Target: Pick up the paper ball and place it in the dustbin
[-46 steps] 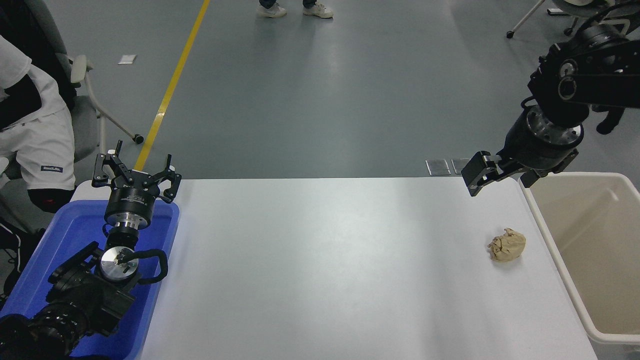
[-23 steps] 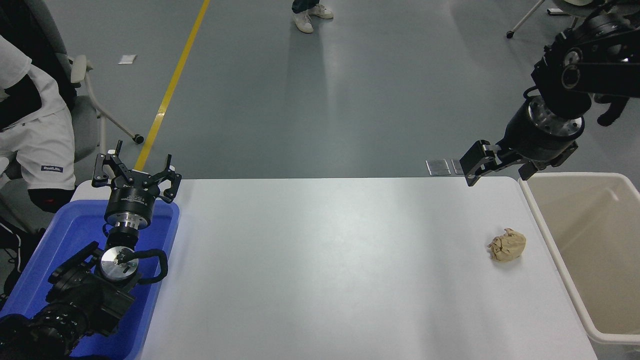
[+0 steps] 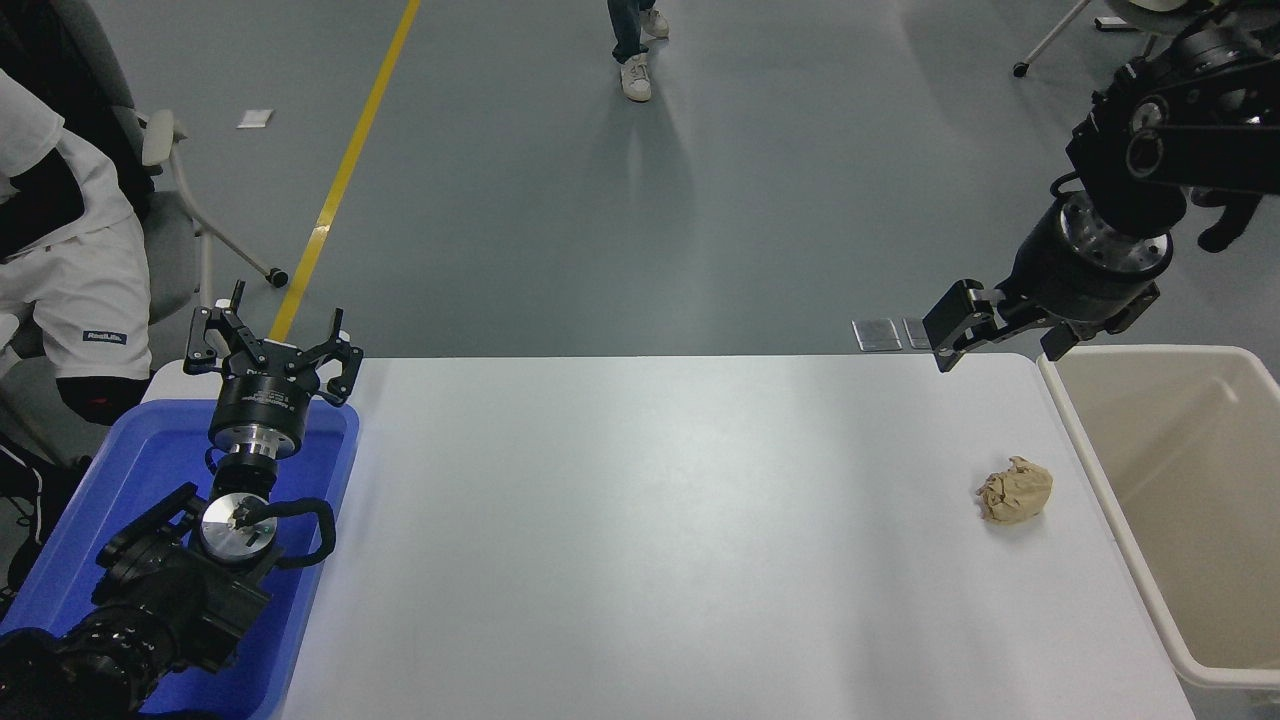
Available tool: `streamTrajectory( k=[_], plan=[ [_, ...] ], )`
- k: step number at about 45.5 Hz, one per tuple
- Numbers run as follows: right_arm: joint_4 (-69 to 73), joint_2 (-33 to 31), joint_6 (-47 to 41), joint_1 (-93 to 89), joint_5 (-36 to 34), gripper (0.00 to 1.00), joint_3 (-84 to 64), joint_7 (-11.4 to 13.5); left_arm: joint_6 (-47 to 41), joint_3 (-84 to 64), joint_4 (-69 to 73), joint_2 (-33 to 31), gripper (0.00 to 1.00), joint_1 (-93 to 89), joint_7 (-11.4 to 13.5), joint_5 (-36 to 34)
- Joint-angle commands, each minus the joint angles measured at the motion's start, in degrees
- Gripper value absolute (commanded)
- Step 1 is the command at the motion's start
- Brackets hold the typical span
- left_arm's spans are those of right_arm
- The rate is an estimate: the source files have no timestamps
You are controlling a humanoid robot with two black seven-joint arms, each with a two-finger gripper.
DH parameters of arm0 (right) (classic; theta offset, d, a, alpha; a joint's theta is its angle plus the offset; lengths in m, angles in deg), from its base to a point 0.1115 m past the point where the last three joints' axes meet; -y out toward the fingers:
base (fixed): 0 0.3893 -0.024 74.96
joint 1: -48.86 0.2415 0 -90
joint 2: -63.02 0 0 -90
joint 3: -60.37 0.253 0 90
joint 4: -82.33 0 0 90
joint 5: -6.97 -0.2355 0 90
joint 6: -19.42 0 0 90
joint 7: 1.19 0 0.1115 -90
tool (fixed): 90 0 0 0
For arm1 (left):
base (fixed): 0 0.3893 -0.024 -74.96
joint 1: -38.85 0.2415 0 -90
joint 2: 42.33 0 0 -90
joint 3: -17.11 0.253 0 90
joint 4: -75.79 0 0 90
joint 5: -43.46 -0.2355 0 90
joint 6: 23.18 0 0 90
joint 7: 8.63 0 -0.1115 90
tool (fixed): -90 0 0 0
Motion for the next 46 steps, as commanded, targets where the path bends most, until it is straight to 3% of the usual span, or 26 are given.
streamTrajectory(
  k=[1,17,27,37,46],
  plan=[
    [0.3,-0.2,0.0,0.9,-0.3,1.0,-1.5,0.0,0.0,0.0,0.0,0.0,0.99,0.0,0.0,0.0],
    [-0.4,-0.2,0.0,1.0,-0.5,1.0,-0.6,-0.1,0.0,0.0,0.0,0.0,0.99,0.0,0.0,0.0],
    [-0.3,-0.4,0.0,-1.2,-4.9,1.0,-2.1,-0.1,0.0,0.0,0.0,0.0,0.99,0.0,0.0,0.0],
    [-0.6,-4.1,0.0,-8.2,-4.7,1.0,-1.3,-0.1,0.0,0.0,0.0,0.0,0.99,0.0,0.0,0.0],
    [-0.7,-3.9,10.6,-14.6,-2.8,1.0,-1.3,-0.1,0.0,0.0,0.0,0.0,0.99,0.0,0.0,0.0]
  ],
)
